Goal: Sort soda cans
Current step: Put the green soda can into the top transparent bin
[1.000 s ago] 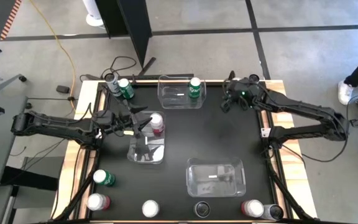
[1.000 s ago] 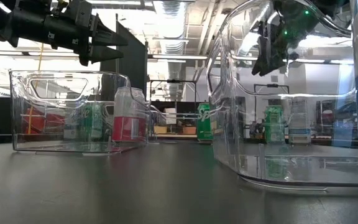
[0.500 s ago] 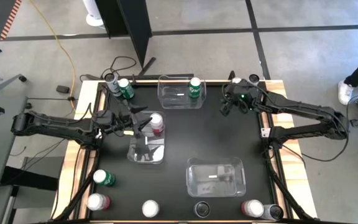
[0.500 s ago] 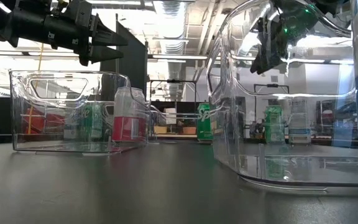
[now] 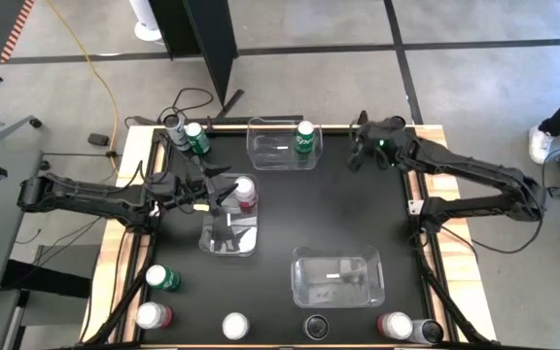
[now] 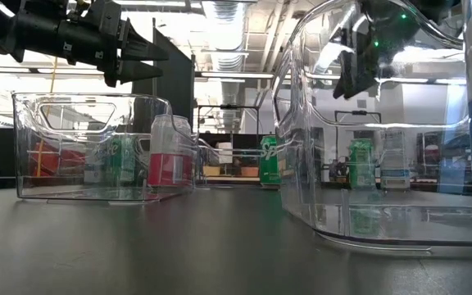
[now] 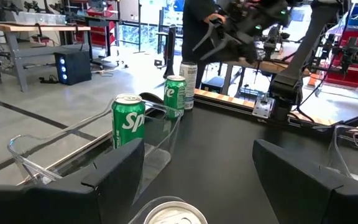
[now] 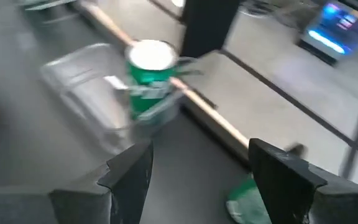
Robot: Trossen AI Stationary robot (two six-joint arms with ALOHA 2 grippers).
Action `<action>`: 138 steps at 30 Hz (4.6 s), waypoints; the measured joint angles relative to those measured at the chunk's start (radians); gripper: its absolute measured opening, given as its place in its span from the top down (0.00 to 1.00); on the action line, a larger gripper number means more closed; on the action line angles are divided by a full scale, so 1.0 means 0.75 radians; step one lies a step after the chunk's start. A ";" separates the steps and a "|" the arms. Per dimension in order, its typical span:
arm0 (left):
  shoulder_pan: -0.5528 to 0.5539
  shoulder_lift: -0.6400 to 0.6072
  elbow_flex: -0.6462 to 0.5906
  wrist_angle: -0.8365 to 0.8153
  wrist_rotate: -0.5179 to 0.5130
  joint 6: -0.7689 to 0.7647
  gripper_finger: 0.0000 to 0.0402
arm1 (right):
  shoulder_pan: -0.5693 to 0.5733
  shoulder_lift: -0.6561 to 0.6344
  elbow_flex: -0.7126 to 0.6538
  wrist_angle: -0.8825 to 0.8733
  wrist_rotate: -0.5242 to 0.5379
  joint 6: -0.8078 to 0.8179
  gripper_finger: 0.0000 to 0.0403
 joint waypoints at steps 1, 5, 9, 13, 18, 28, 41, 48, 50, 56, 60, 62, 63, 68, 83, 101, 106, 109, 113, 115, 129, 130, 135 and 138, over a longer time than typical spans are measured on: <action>0.000 0.000 0.000 0.000 0.000 0.000 0.27 | -0.039 0.002 0.016 -0.014 0.003 0.016 0.29; 0.000 0.000 0.000 0.001 0.000 0.000 0.27 | -0.189 0.002 0.091 -0.099 0.005 0.104 0.24; -0.001 0.000 0.000 0.004 0.000 0.000 0.27 | -0.288 0.002 0.141 -0.227 0.005 0.137 0.21; 0.000 0.000 0.000 0.004 0.000 0.000 0.27 | -0.335 0.002 0.143 -0.351 0.003 0.138 0.21; -0.001 0.000 0.000 -0.002 0.000 0.004 0.27 | -0.314 0.000 0.142 -0.474 -0.195 0.100 0.21; 0.000 -0.001 0.000 -0.025 0.000 0.009 0.27 | -0.184 -0.001 0.142 -0.443 -0.096 0.100 0.21; 0.000 -0.001 0.000 -0.017 0.001 0.003 0.27 | -0.468 0.000 0.142 -0.398 0.028 0.353 0.21; 0.000 -0.001 0.000 -0.018 0.001 0.000 0.27 | -0.467 0.058 0.142 -0.383 0.051 0.459 0.17; 0.000 -0.001 0.000 -0.018 0.001 0.000 0.27 | -0.456 0.081 0.141 -0.381 0.026 0.428 0.15; 0.000 -0.001 0.000 -0.020 0.001 0.012 0.27 | -0.370 0.160 0.141 -0.285 -0.032 0.313 0.12; 0.000 0.000 0.000 -0.023 0.001 0.014 0.27 | -0.345 0.225 0.142 -0.255 -0.037 0.311 0.12; 0.000 -0.001 0.000 -0.023 0.001 0.014 0.27 | -0.350 0.262 0.142 -0.253 -0.039 0.325 0.12; 0.000 -0.001 0.000 -0.023 0.001 0.014 0.27 | -0.354 0.282 0.142 -0.253 -0.039 0.333 0.12; 0.000 -0.001 0.000 -0.023 0.001 0.014 0.27 | -0.382 0.359 0.141 -0.238 -0.051 0.359 0.12; 0.000 -0.001 0.000 -0.024 0.001 0.015 0.27 | -0.420 0.506 0.266 -0.256 -0.055 0.396 0.12; 0.000 -0.001 0.000 -0.036 0.001 0.030 0.27 | -0.458 0.498 0.344 -0.450 -0.063 0.320 0.01; 0.000 -0.001 0.000 -0.052 0.001 0.029 0.27 | -0.471 0.510 0.344 -0.453 -0.097 0.330 0.01; -0.001 0.000 0.000 -0.054 0.001 0.029 0.27 | -0.471 0.526 0.344 -0.453 -0.097 0.337 0.01; 0.000 0.000 0.000 -0.054 0.001 0.028 0.27 | -0.472 0.557 0.345 -0.453 -0.097 0.358 0.01; 0.000 0.000 0.000 -0.054 0.001 0.028 0.27 | -0.478 0.581 0.345 -0.449 -0.098 0.370 0.01; -0.001 0.000 0.000 -0.054 0.002 0.025 0.27 | -0.489 0.655 0.365 -0.443 -0.064 0.452 0.01; 0.000 0.000 0.000 -0.054 0.002 0.025 0.27 | -0.489 0.655 0.365 -0.448 -0.064 0.453 0.01; 0.000 0.000 0.000 -0.053 0.002 0.025 0.27 | -0.486 0.655 0.365 -0.443 -0.064 0.488 0.01; 0.000 0.000 0.000 -0.053 0.002 0.025 0.27 | -0.487 0.655 0.365 -0.443 -0.064 0.527 0.01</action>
